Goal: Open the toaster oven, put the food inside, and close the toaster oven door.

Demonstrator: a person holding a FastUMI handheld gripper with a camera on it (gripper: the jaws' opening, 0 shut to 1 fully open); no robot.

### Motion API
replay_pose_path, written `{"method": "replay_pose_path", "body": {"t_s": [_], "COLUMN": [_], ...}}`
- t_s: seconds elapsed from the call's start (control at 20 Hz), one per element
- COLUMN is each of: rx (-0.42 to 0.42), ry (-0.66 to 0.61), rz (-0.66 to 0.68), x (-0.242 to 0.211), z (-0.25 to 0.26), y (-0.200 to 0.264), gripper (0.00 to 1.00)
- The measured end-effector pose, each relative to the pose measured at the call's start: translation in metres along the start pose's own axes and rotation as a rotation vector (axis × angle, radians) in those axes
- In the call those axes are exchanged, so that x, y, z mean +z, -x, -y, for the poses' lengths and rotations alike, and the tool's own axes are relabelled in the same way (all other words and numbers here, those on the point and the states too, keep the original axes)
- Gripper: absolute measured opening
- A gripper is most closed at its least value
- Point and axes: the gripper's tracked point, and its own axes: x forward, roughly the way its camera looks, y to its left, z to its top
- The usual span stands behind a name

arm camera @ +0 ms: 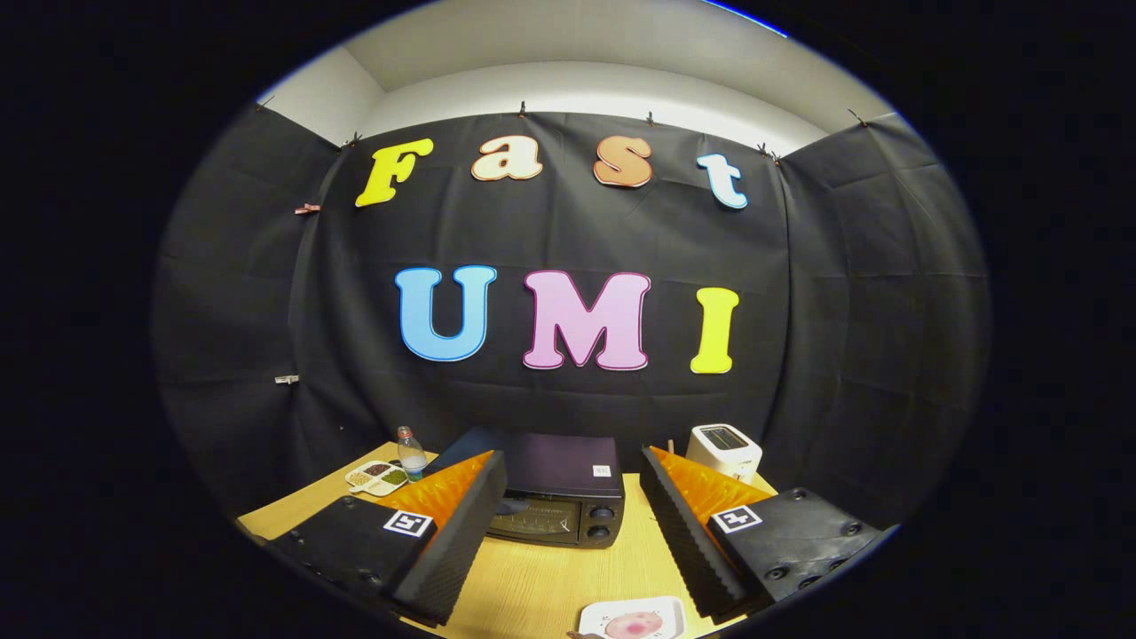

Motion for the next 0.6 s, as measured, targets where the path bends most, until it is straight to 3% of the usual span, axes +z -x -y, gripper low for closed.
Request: {"method": "replay_pose_path", "body": {"t_s": [0.25, 0.6], "rx": [0.020, 0.089], "ry": [-0.031, -0.055], "rz": [-0.045, -0.151], "x": [-0.015, -0.060], "z": [-0.017, -0.085], "y": [-0.035, -0.109], "gripper": [0.98, 0.98]}}
